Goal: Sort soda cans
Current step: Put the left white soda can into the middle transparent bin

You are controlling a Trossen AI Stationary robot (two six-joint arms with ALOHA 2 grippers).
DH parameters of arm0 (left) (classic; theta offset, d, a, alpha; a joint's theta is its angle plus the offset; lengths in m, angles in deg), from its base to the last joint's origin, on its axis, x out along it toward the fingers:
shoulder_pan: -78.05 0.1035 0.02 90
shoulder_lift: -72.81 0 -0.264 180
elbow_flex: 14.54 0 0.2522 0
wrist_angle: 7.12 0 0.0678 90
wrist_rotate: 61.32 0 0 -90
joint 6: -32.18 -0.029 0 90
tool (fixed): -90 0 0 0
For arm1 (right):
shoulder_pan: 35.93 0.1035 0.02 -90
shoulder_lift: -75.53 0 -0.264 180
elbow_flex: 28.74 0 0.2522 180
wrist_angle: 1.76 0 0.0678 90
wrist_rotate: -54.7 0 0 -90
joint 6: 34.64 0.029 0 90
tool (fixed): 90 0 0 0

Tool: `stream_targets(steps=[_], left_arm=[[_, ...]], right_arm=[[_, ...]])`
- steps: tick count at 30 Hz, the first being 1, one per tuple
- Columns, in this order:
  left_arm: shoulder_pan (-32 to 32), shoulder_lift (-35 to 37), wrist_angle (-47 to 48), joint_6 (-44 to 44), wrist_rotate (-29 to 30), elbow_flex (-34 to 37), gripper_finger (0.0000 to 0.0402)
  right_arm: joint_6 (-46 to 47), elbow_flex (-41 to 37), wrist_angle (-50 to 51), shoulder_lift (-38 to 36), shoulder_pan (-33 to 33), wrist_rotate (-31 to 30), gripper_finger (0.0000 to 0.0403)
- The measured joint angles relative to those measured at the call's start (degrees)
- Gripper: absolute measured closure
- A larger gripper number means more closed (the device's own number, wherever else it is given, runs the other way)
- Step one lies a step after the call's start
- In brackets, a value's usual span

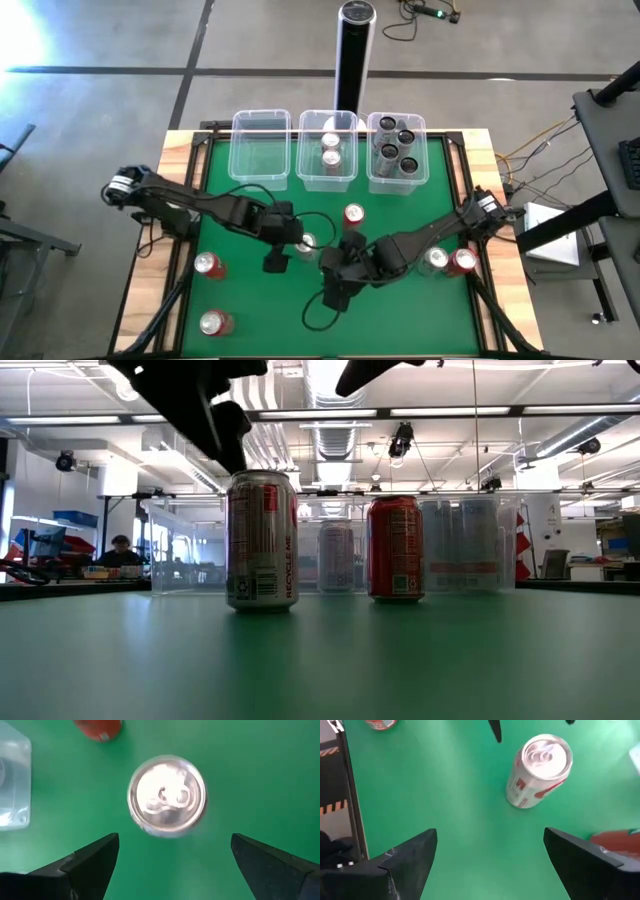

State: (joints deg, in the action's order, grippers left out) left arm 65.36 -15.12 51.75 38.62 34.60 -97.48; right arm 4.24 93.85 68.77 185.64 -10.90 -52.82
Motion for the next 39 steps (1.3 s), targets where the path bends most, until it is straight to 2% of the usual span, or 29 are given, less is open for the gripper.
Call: stream_targets(steps=[4, 6, 16, 24, 28, 33, 34, 36, 39], left_arm=[[0.1, 1.5, -6.5, 2.2, 0.0, 2.6, 0.0034], [0.3, 0.4, -6.8, 2.0, 0.0, 2.8, 0.0034], [2.5, -6.3, -9.0, -7.1, 0.2, 0.9, 0.0033], [5.0, -8.7, -11.6, -9.5, -6.0, 0.4, 0.0035], [5.9, -9.5, -12.4, -9.5, -6.9, 0.4, 0.0055], [6.0, -9.6, -13.8, -10.1, -6.7, 0.4, 0.0115], [6.3, -9.6, -13.9, -10.1, -6.6, 0.4, 0.0117], [7.1, -9.5, -11.2, -10.1, -6.7, -0.6, 0.0117], [9.1, -8.3, -1.9, -11.3, -6.5, -5.2, 0.0117]], right_arm=[[-0.6, 0.0, 0.4, -1.2, -2.0, 1.4, 0.0041], [0.1, 0.0, 1.5, -1.5, -2.8, 2.4, 0.0041], [7.1, 0.0, 4.7, -1.5, -4.1, 5.2, 0.0041], [12.5, 0.0, 4.7, -1.6, -4.4, 5.0, 0.0041], [13.6, 0.0, 4.6, -1.6, -4.4, 5.4, 0.0042], [13.9, 0.7, 4.8, -1.6, -4.3, 6.3, 0.0042], [13.8, 1.1, 5.0, -1.6, -4.3, 6.6, 0.0042], [14.3, 2.8, 6.4, -1.6, -4.3, 7.0, 0.0042], [14.0, 6.0, 9.4, -1.8, -4.3, 6.7, 0.0042]])
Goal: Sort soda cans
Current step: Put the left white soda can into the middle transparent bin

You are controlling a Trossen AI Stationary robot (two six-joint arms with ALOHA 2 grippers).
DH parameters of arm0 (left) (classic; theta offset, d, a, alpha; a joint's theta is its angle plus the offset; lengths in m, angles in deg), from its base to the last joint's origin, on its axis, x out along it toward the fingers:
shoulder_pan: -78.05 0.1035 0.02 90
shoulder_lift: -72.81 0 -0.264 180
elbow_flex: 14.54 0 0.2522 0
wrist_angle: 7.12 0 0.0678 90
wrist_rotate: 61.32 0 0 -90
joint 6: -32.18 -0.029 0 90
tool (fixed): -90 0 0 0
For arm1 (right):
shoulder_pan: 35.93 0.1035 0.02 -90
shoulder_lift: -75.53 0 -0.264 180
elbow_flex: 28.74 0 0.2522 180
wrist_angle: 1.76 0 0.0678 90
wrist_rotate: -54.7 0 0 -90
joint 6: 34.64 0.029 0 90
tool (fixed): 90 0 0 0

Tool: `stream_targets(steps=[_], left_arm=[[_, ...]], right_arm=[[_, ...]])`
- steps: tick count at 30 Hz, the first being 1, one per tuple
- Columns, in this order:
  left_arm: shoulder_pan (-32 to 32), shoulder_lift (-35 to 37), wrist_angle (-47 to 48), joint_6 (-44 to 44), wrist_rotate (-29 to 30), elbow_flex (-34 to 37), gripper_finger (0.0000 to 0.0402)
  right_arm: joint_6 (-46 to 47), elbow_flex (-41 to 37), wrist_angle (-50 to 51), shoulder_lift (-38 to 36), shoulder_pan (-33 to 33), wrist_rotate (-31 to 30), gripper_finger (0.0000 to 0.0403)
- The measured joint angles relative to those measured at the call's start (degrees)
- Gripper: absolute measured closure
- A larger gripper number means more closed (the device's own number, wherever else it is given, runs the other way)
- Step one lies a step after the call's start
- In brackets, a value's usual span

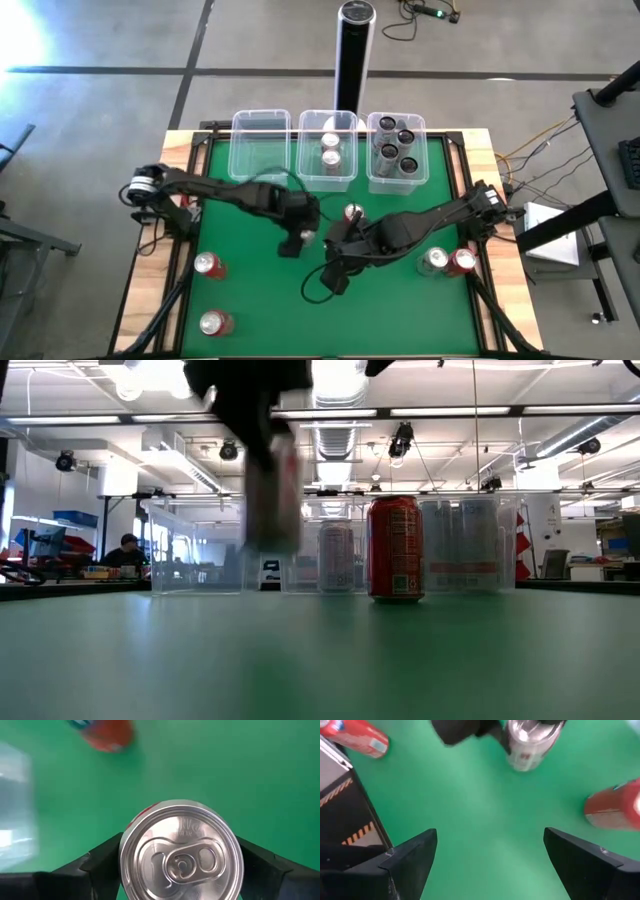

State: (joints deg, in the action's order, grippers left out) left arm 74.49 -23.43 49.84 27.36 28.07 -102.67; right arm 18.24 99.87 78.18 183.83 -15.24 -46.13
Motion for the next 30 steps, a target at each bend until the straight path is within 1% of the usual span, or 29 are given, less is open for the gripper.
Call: stream_targets(steps=[3, 8, 11, 14, 18, 21, 23, 27, 30], left_arm=[[1.9, 2.2, 3.5, -2.8, 0.2, -6.9, 0.0117], [6.8, 3.3, 8.2, -7.2, -0.1, -18.7, 0.0117], [12.7, 3.2, 9.1, -10.0, 2.3, -25.9, 0.0117], [20.8, 1.7, 9.0, -11.3, 3.5, -30.6, 0.0117], [30.6, -2.2, 9.9, -11.2, 3.0, -33.2, 0.0117], [34.8, -4.5, 10.5, -9.8, 3.0, -33.6, 0.0117], [36.0, -6.1, 10.5, -9.5, 3.0, -33.6, 0.0117], [36.1, -8.8, 9.8, -7.9, 2.7, -33.6, 0.0117], [35.9, -10.0, 9.8, -6.6, 2.6, -34.0, 0.0117]], right_arm=[[-1.3, 2.6, 4.3, -0.1, 0.0, -2.7, 0.0042], [-1.5, 4.3, 10.0, -0.3, -0.1, -3.8, 0.0042], [-2.6, 4.5, 12.5, -0.9, -0.1, -7.3, 0.0042], [-5.6, 4.4, 13.5, -2.2, -0.6, -9.1, 0.0042], [-12.9, 4.2, 14.4, -5.6, -2.7, -9.4, 0.0042], [-19.5, 4.1, 15.1, -9.0, -5.2, -9.8, 0.0042], [-23.6, 4.0, 15.2, -11.5, -7.3, -9.9, 0.0042], [-29.6, 3.9, 15.3, -16.3, -11.1, -10.0, 0.0042], [-31.5, 3.9, 15.4, -19.1, -13.3, -9.9, 0.0042]])
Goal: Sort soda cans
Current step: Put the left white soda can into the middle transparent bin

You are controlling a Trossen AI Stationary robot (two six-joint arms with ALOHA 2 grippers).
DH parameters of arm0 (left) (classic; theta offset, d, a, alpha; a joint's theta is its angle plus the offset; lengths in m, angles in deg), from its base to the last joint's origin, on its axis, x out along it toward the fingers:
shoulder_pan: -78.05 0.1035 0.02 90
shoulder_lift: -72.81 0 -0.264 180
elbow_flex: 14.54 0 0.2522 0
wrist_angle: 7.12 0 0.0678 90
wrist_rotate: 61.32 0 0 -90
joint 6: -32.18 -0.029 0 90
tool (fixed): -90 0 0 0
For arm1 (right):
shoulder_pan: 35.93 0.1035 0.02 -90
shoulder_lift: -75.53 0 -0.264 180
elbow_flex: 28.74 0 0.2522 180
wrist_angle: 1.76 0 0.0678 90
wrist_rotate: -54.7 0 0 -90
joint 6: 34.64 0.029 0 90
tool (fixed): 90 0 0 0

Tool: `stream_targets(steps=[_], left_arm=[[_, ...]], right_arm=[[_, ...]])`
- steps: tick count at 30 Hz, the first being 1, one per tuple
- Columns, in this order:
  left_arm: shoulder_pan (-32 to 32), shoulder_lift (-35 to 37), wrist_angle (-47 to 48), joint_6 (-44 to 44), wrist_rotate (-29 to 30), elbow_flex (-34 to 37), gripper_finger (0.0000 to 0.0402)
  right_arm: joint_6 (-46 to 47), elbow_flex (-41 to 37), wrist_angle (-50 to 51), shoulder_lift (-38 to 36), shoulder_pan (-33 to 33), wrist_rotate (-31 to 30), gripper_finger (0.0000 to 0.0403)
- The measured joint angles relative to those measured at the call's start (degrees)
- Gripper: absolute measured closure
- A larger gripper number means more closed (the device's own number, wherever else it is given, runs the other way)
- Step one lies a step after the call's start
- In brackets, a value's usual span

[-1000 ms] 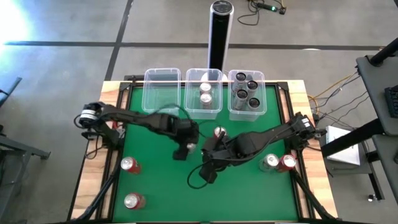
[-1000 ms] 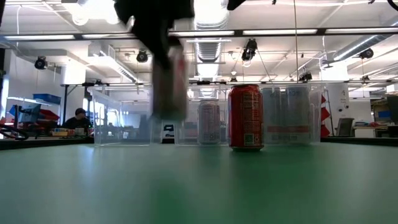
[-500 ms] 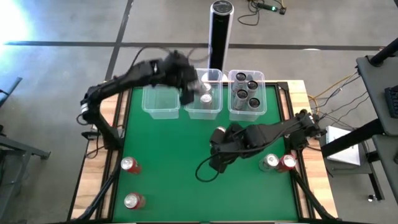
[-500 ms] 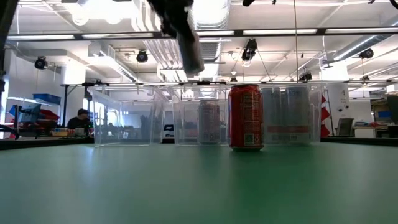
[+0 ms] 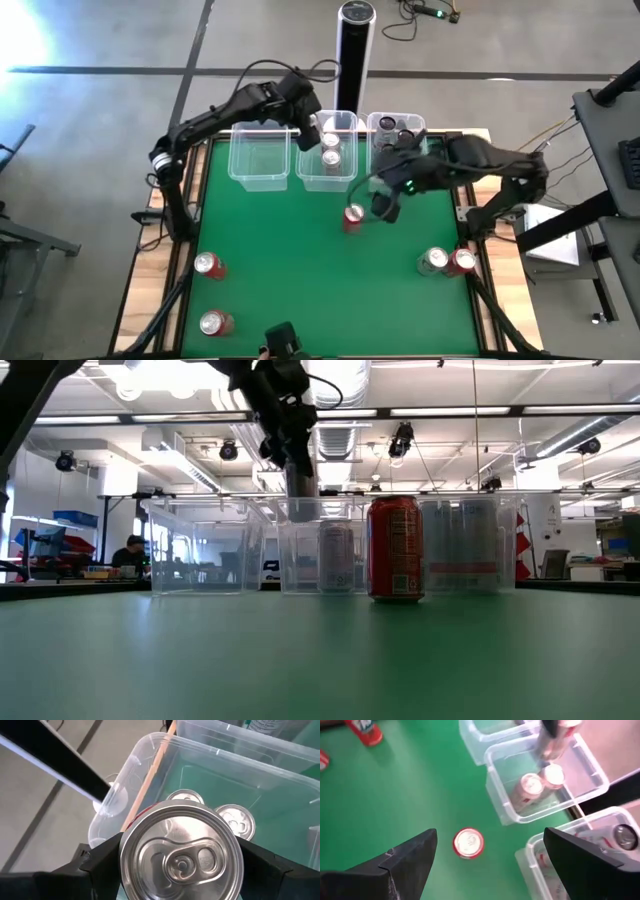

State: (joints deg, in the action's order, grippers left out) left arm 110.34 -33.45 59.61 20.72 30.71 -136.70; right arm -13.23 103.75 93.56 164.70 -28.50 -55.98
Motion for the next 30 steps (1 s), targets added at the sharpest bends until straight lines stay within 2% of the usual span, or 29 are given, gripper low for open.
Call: stream_targets(steps=[7, 21, 30], left_arm=[[0.0, -1.1, 1.3, 0.4, -1.5, 0.5, 0.0117], [-0.4, -6.2, 0.3, -2.6, -1.6, 0.5, 0.0117], [0.3, -10.9, -5.0, -4.5, -0.3, 0.5, 0.0117]], right_arm=[[0.3, 0.0, 0.1, -3.6, -2.3, -0.4, 0.0042], [-0.2, 0.0, 0.0, -3.4, -6.0, -0.3, 0.0042], [1.6, 0.0, 0.0, -3.4, -6.0, -0.2, 0.0042]])
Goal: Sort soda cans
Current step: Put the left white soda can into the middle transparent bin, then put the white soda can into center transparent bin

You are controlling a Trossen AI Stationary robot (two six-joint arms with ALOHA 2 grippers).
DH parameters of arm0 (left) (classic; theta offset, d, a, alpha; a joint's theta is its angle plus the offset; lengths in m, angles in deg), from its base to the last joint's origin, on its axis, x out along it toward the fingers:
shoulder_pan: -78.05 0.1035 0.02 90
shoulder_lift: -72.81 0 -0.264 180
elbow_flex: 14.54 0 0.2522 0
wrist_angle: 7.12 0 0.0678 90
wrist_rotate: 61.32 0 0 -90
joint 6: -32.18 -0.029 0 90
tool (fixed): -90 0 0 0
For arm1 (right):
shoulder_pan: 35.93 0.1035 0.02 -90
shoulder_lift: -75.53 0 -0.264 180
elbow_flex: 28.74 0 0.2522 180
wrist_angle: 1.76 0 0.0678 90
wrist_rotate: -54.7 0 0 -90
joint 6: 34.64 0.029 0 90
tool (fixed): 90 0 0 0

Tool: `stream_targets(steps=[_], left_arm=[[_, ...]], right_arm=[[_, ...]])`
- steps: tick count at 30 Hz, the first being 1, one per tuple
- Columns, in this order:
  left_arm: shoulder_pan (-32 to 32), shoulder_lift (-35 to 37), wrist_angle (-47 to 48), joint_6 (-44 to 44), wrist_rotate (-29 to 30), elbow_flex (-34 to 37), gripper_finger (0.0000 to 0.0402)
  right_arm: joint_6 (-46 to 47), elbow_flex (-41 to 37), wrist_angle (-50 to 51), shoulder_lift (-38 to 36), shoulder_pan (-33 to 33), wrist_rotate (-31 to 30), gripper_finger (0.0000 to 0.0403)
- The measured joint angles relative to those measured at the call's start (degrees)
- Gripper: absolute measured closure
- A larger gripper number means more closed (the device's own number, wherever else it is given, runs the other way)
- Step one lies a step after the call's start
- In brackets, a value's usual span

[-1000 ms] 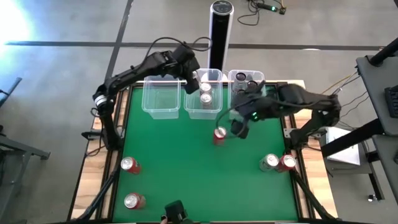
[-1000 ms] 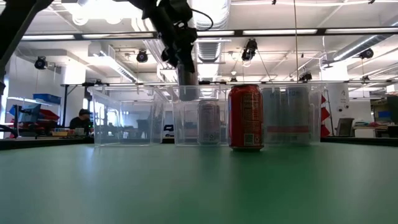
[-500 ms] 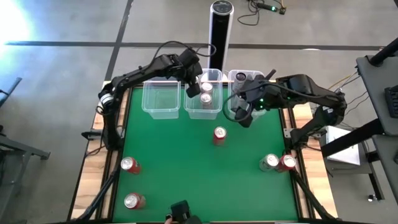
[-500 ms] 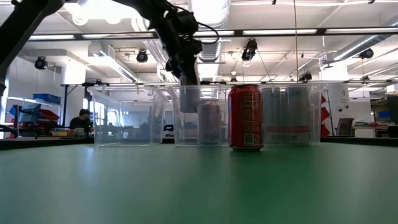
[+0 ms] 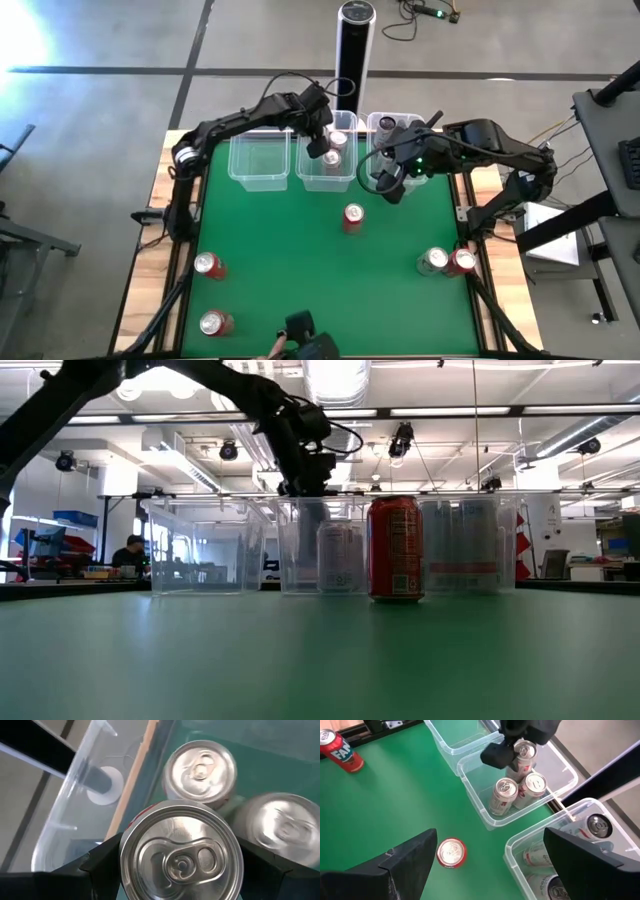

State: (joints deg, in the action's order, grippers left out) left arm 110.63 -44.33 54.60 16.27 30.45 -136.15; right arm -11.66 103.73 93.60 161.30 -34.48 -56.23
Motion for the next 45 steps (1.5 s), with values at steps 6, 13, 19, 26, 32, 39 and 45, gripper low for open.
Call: stream_targets(steps=[6, 13, 19, 26, 32, 39, 45], left_arm=[[0.2, -2.3, -0.6, 1.0, 3.3, 0.0, 0.0117], [1.6, -4.0, -2.1, 4.5, 3.5, 0.0, 0.0086], [1.9, -4.3, -2.6, 4.6, 3.1, 0.0, 0.0079], [1.9, -4.3, -2.5, 6.2, 1.7, 0.0, 0.0077], [1.9, -4.0, 0.3, 7.0, 1.8, -7.4, 0.0076], [2.1, -4.2, 8.9, 9.2, 1.6, -23.9, 0.0075], [-0.2, 2.4, 4.9, 16.0, -6.8, -22.1, 0.0075]], right_arm=[[0.0, 0.0, 0.1, 0.0, 0.0, 0.3, 0.0042], [-0.3, 0.0, 0.1, 0.0, 0.0, 0.4, 0.0042], [-0.2, 0.0, 0.1, 0.0, 0.0, 0.4, 0.0042], [-0.3, 0.0, 0.1, 0.0, 0.0, 0.4, 0.0042], [-2.7, 0.0, 0.1, 0.0, 0.0, -1.1, 0.0042], [-4.4, -3.2, 0.1, -0.1, -0.4, -4.7, 0.0042], [-7.8, -8.8, 0.1, -0.1, 0.5, 1.3, 0.0042]])
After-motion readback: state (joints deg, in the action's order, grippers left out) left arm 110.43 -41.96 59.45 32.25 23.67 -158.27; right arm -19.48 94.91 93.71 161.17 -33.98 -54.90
